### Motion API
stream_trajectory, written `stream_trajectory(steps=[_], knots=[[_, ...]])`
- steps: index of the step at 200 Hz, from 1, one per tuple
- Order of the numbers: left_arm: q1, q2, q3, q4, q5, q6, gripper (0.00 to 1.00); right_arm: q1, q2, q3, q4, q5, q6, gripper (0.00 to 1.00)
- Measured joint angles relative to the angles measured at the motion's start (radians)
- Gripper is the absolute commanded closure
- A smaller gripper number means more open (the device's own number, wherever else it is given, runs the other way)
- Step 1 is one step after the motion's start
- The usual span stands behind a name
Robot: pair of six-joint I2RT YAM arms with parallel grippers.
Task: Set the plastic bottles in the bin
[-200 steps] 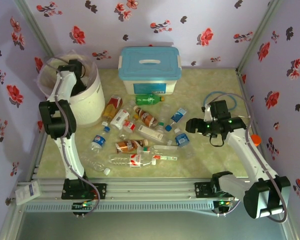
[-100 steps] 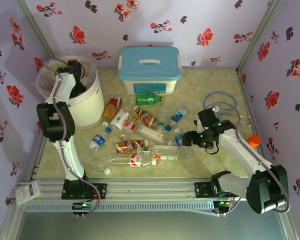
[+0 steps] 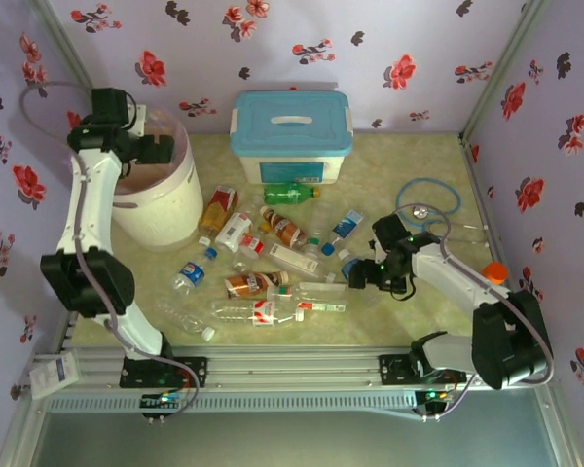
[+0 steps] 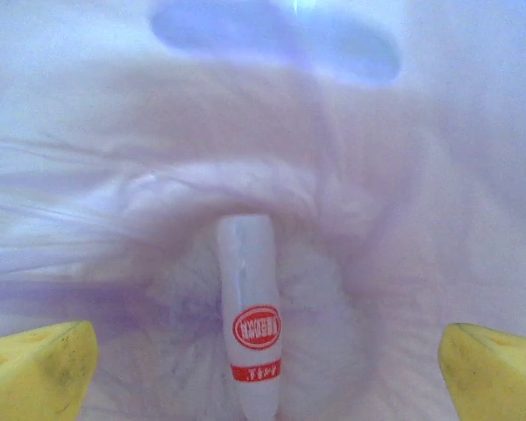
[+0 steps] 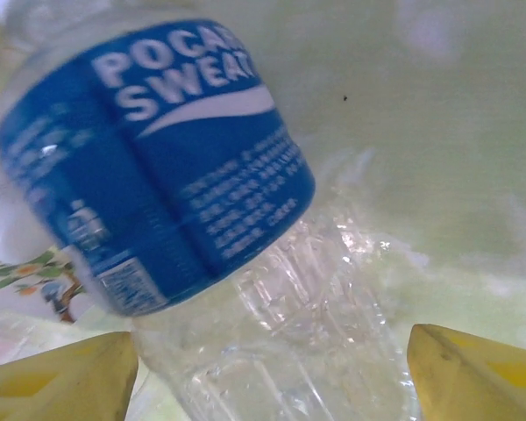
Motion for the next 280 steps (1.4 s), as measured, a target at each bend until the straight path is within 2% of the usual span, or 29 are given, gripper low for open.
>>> stream_trajectory(steps=[39,92,121,147,169,208,245,280], knots=[[-0.031,-0.189,-0.067,0.069,-0.016,-0.048,0.04,0.000,0.069,-0.012,0.022,0.035,0.023,0.32],[-0.229,-0.370,-0.143,0.119,0.018,-0.106,0.04,-0.014,0.050,-0.013,0.028,0.076,0.037,0.43],[-0.317,-0.444,-0.232,0.154,0.103,-0.174,0.04,-0.041,-0.020,0.006,0.012,0.092,0.019,0.44],[-0.377,-0.464,-0.301,0.237,0.231,-0.256,0.03,-0.064,-0.104,0.066,0.021,0.078,-0.022,0.44],[-0.427,-0.453,-0.378,0.352,0.365,-0.341,0.00,-0.070,-0.158,0.114,0.092,-0.003,-0.051,0.44],[-0.513,-0.394,-0.554,0.622,0.554,-0.510,0.00,-0.071,-0.174,0.123,0.359,-0.261,-0.052,0.43],[-0.591,-0.365,-0.685,0.813,0.633,-0.614,0.00,-0.067,-0.138,0.117,0.633,-0.477,0.006,0.44],[-0.624,-0.303,-0.714,0.967,0.666,-0.677,0.00,-0.036,-0.053,0.116,0.790,-0.578,0.050,0.46]])
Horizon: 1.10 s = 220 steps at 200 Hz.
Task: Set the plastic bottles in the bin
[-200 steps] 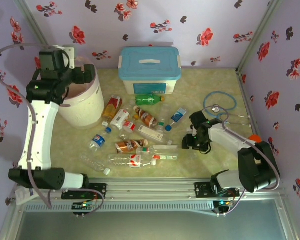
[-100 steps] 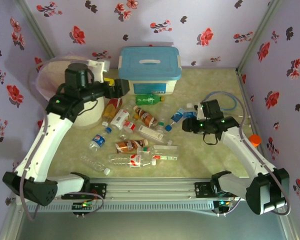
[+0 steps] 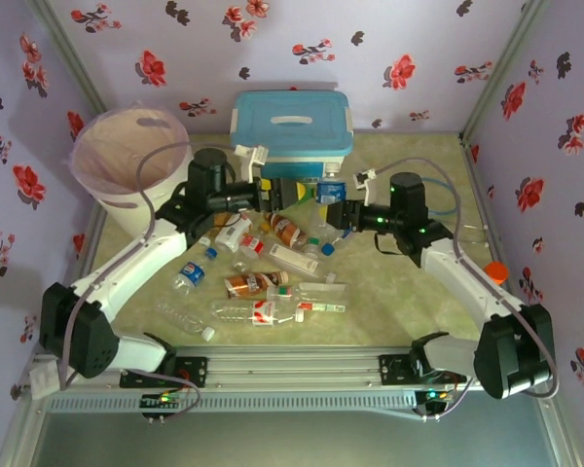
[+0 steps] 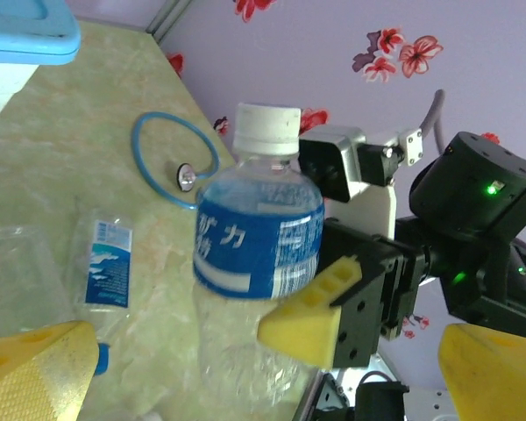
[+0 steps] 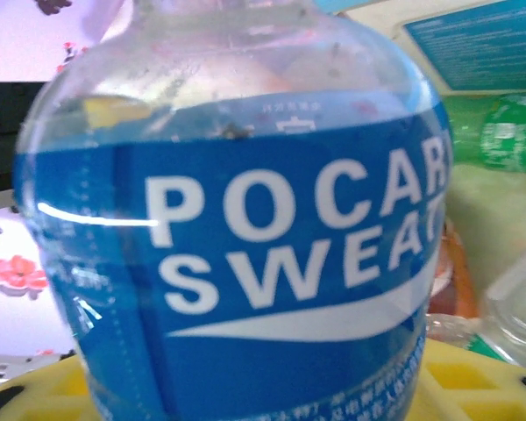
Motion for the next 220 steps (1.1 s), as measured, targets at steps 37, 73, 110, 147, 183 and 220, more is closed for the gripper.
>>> stream_trajectory(steps=[37,73,110,147,183,220], knots=[[-0.024,0.063,-0.002,0.105,0.003,-0.035,0.00,0.037,0.053,0.001,0.058,-0.055,0.017,0.46],[-0.039,0.096,-0.002,0.186,0.003,-0.069,0.00,0.052,0.072,0.003,0.074,-0.074,0.024,0.46],[-0.064,0.124,-0.002,0.195,-0.006,-0.069,0.00,0.053,0.074,0.004,0.103,-0.076,0.037,0.46],[-0.082,0.146,-0.002,0.181,-0.014,-0.059,0.16,0.066,0.074,0.005,0.130,-0.077,0.050,0.45],[-0.085,0.166,-0.002,0.181,-0.020,-0.052,0.25,0.075,0.074,0.005,0.136,-0.077,0.051,0.46],[-0.086,0.175,-0.001,0.193,-0.019,-0.050,0.36,0.077,0.075,0.005,0.136,-0.072,0.066,0.46]])
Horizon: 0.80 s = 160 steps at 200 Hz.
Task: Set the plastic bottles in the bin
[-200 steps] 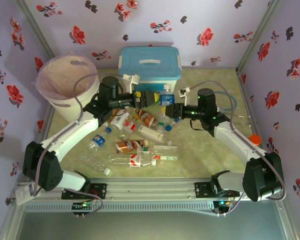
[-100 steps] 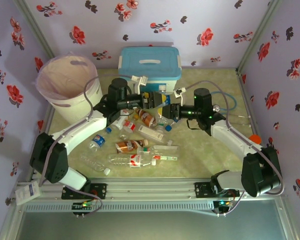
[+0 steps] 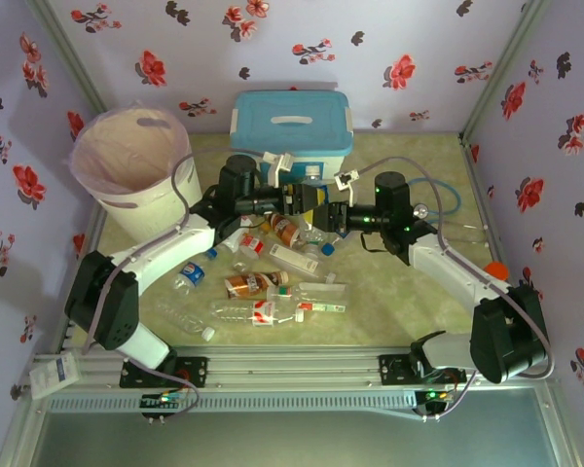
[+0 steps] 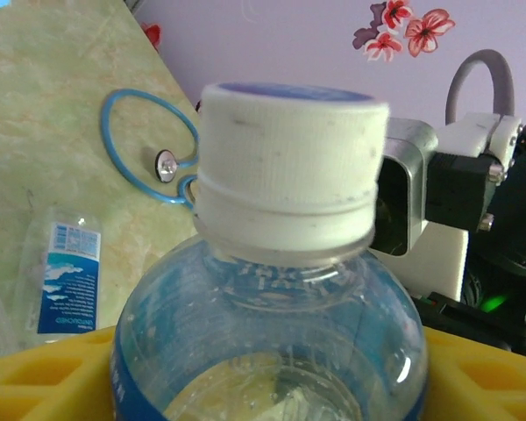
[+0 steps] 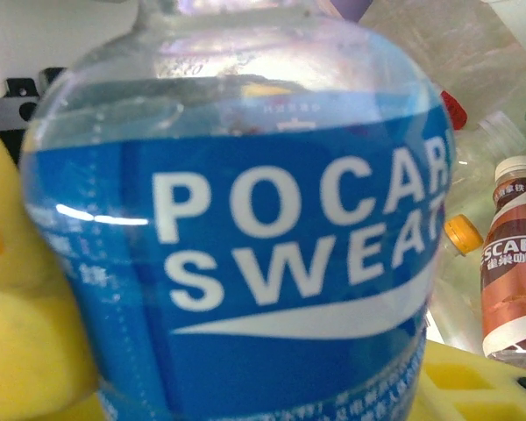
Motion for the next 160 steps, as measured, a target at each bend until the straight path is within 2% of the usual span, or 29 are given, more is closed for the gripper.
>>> stream_trajectory(steps=[48,90,122,160], knots=[[0.000,0.005,0.008,-0.005,0.000,0.002,0.42,0.000,0.004,0.012,-0.016,0.001,0.006,0.40],[0.004,0.017,0.021,-0.016,-0.001,0.002,0.44,0.006,-0.004,0.027,-0.069,0.016,-0.035,0.20],[0.014,0.019,0.047,-0.064,-0.016,0.014,0.45,0.003,-0.062,0.046,-0.201,0.054,-0.103,0.13],[0.022,0.014,0.100,-0.133,-0.089,0.057,0.53,-0.054,-0.212,0.074,-0.401,0.148,-0.179,0.10]])
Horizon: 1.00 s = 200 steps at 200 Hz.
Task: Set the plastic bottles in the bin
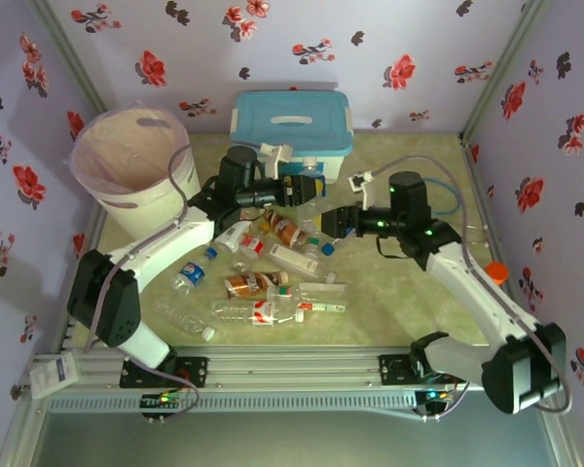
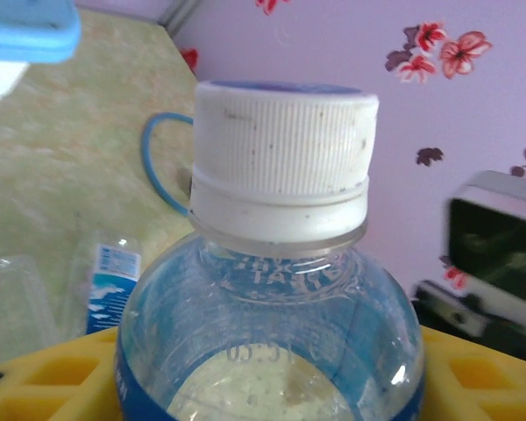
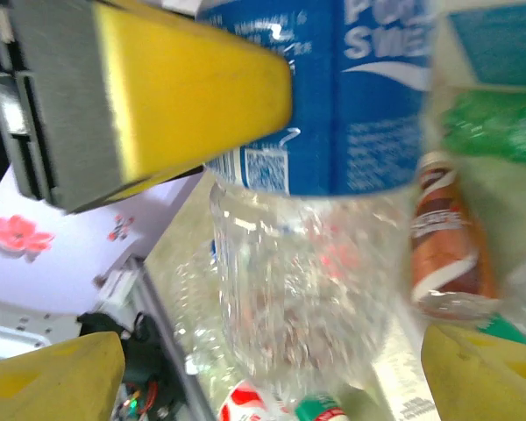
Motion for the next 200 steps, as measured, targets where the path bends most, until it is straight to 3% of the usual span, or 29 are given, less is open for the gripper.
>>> stream_trajectory(steps=[37,80,94,118,160,200], knots=[[0.039,-0.013,0.136,-0.145,-0.056,0.060,0.68,-0.110,-0.130,0.000,-0.106,0.083,-0.014,0.11],[0.172,-0.122,0.229,-0.213,-0.118,0.097,0.81,-0.131,-0.098,-0.002,-0.177,0.147,-0.013,0.12],[0.229,-0.173,0.247,-0.252,-0.143,0.118,1.00,-0.131,-0.085,-0.002,-0.192,0.169,-0.013,0.12],[0.346,-0.245,0.301,-0.335,-0.183,0.164,1.00,-0.131,-0.066,-0.002,-0.199,0.179,-0.008,0.12],[0.626,-0.333,0.351,-0.467,-0.227,0.243,1.00,-0.133,-0.058,-0.002,-0.200,0.190,-0.003,0.12],[0.729,-0.277,0.389,-0.592,-0.273,0.342,1.00,-0.140,-0.058,-0.014,-0.195,0.188,0.031,0.12]])
